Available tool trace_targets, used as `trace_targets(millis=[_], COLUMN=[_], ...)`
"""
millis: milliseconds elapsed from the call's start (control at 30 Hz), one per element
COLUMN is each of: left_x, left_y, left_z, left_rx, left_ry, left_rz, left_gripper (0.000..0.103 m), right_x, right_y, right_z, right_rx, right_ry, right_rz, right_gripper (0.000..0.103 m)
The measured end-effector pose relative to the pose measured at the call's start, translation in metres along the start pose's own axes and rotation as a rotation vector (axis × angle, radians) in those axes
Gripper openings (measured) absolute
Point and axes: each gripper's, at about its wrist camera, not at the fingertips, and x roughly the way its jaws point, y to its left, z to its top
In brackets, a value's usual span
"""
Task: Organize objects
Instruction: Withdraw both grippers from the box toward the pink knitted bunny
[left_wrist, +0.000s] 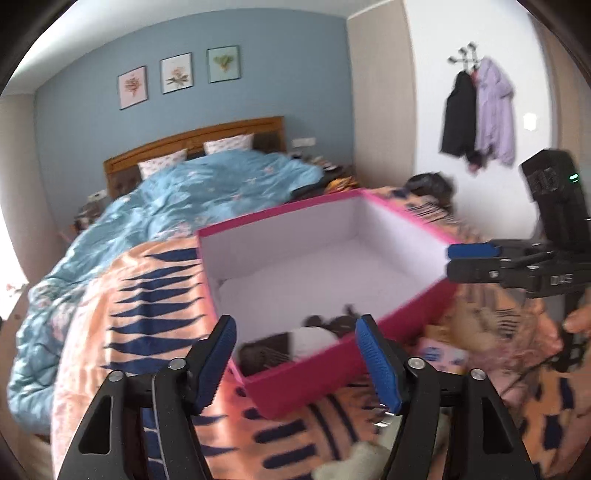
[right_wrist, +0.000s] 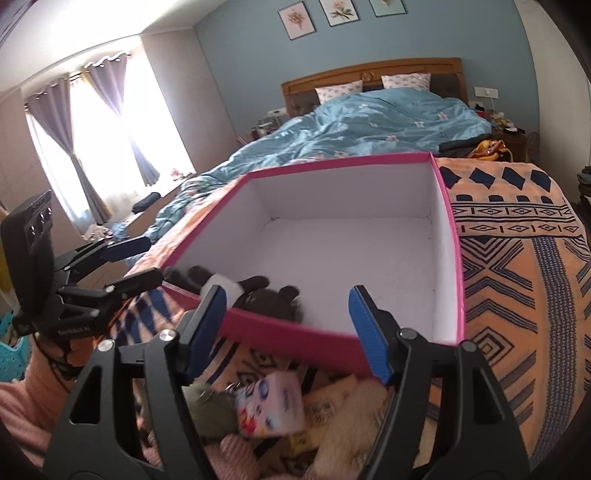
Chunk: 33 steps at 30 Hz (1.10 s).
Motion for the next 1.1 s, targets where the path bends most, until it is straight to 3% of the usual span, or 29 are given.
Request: trace_targets(millis=[133,333,567,833,1100], left_x=[-0.017,-0.021,-0.033,-0.024,-0.02], left_y=[-0.014,-0.023,-0.051,-0.088,-0.1], left_z=[-0.01,-0.041,-0.067,-0.081,-0.095], left_rx=[0.002,-0.056,-0.047,0.011,0.02], left_ry=[-0.024,0.034,0.048,0.113,0.163], left_rz=[-0.059,-0.131,-0.262,-0.339,-0.339], left_gripper=[0.075,0.075,0.075,0.075,0.075], right_x=[-0.02,-0.034,-0.043,-0.038,-0.031], right_y=[0.002,0.013,0.01,0.001,0.001], right_z=[-0.014,-0.04,-0.078,-0.123,-0.138], right_rx=[0.008,-0.02,-0.011,0.037,0.037], right_ry=[-0.001,0.044,0.113,0.198,0.201], right_rz=[0.046,0.089,0.081,0.029,0.042], right_gripper=[0.072,0.072,0.072,0.072,0.068])
